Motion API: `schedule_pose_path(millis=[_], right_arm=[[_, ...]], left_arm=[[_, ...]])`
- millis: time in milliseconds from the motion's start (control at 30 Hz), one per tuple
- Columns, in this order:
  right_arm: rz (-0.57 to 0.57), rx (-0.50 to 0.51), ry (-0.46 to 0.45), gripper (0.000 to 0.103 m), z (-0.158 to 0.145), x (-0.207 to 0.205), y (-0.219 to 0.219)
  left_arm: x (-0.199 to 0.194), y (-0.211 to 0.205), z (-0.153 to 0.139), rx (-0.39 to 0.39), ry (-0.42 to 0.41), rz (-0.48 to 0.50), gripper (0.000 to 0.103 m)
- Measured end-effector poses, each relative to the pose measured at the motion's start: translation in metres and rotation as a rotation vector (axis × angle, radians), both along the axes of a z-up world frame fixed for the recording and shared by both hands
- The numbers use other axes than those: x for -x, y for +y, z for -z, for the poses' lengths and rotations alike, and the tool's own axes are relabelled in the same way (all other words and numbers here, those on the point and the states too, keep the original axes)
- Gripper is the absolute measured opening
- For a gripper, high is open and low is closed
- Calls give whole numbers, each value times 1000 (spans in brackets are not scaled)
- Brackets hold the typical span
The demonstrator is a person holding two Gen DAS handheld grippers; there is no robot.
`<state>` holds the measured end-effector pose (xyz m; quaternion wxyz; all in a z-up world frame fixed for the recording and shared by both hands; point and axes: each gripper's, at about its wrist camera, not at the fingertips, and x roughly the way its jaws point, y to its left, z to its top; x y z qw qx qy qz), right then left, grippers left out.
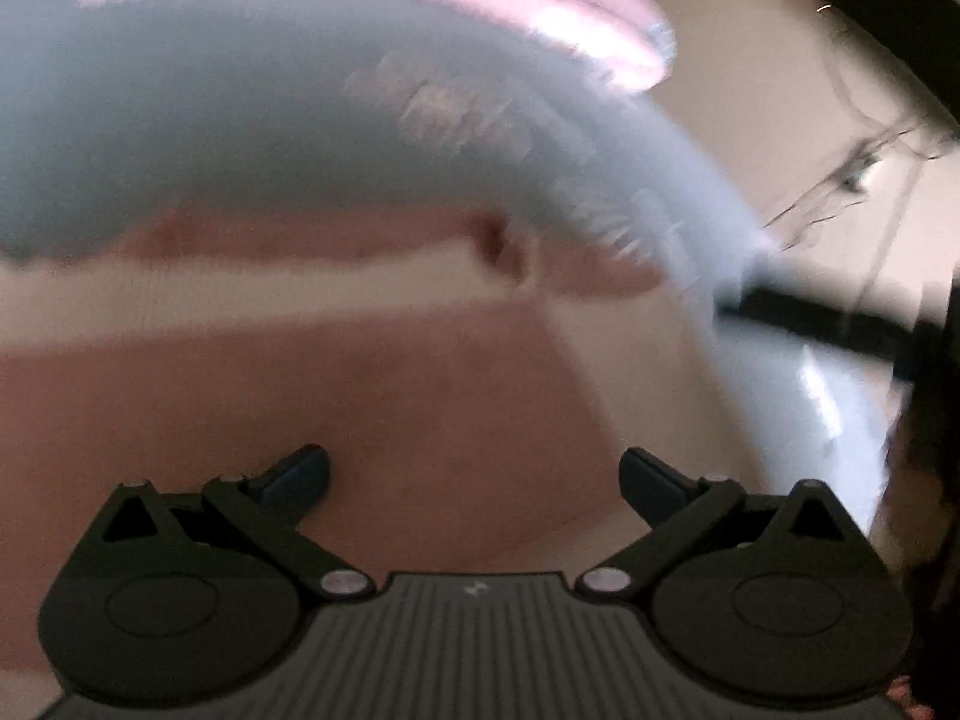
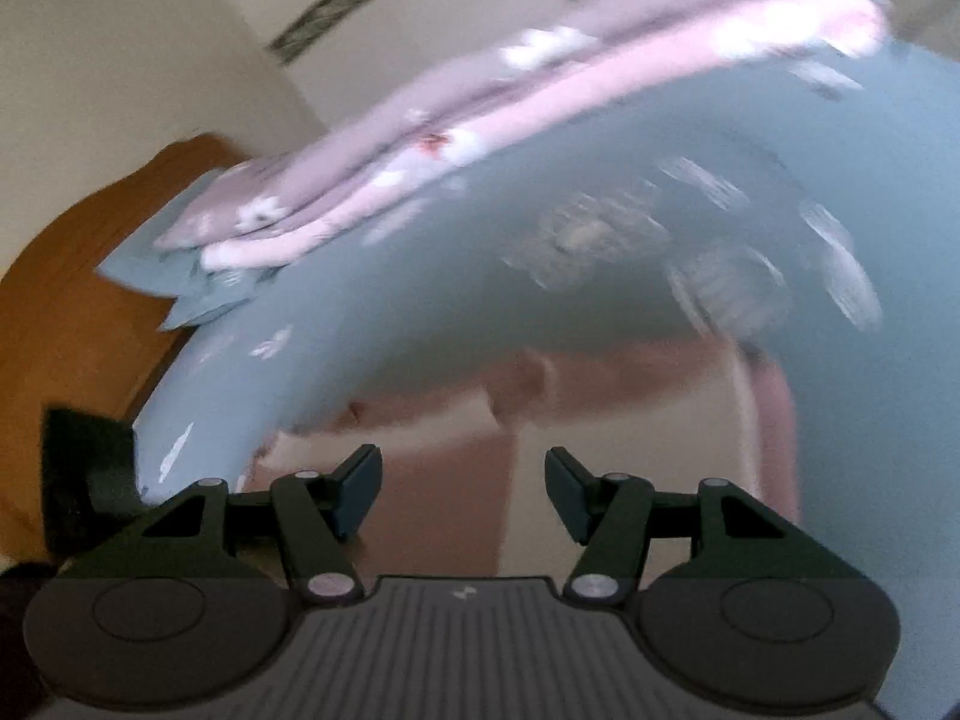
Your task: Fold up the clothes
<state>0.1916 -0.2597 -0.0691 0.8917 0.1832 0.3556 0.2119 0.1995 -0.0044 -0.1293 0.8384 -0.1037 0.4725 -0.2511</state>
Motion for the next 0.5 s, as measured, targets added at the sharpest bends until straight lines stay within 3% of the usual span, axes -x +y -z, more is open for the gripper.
schedule_pose_path(millis=[67,233,433,500], right_arm=[[-51,8,17,66,6,-31,10],[-165,-9,110,66,36,-100,32],[-222,-2,196,66,65,-118,59],[-244,-33,168,66,62,-108,61]], left_arm=[[7,5,3,22,-43,7,102],[8,17,6,91,-48,2,102],[11,17,7,109,-79,16,102],[12,17,7,102,-95,27,102]])
